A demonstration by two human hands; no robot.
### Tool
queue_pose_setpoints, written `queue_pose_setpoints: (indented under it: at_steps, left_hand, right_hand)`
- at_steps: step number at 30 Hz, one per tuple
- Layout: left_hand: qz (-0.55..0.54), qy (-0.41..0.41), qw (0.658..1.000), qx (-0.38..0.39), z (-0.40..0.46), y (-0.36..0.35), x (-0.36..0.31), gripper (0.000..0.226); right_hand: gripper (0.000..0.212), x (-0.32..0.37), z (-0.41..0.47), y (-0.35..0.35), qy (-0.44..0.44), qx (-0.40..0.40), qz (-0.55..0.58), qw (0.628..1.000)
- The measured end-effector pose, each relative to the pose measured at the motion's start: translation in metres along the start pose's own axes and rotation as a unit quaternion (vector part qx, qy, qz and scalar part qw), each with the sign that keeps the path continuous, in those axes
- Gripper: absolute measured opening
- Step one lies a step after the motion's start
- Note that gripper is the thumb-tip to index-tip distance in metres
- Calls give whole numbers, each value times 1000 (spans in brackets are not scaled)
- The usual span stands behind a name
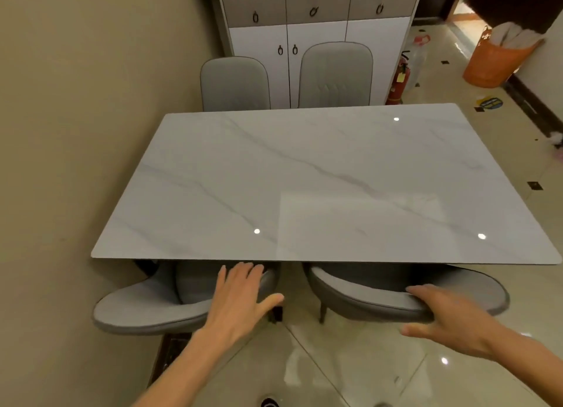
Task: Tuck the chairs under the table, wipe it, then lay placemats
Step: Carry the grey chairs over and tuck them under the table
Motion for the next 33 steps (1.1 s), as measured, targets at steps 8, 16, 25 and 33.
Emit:
queue_pose_setpoints:
  at_steps: [8,16,25,33]
  left_hand:
    - [58,42,992,108,-36,-15,134,93]
    - [-3,92,996,13,-75,-13,252,81]
    - [5,90,995,48,-67,-13,253,72]
    - [11,49,998,36,-37,3,243,67]
  right_hand:
    - [70,231,72,-25,178,-61,36,981]
    - [65,348,117,-83,248,-64,-40,966]
    - [11,348,121,-87,186,-25,-126,974]
    - [13,338,124,-79,131,-19,-135,982]
Point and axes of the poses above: each hand's wrist, its own z-axis towards the middle knuckle, its own y-axis out of the back of the hand, x = y × z, the point moved 9 cm from there along z, towards the middle knuckle, and after that the axes turned 1 degree about -y, right-handed, at the moved point
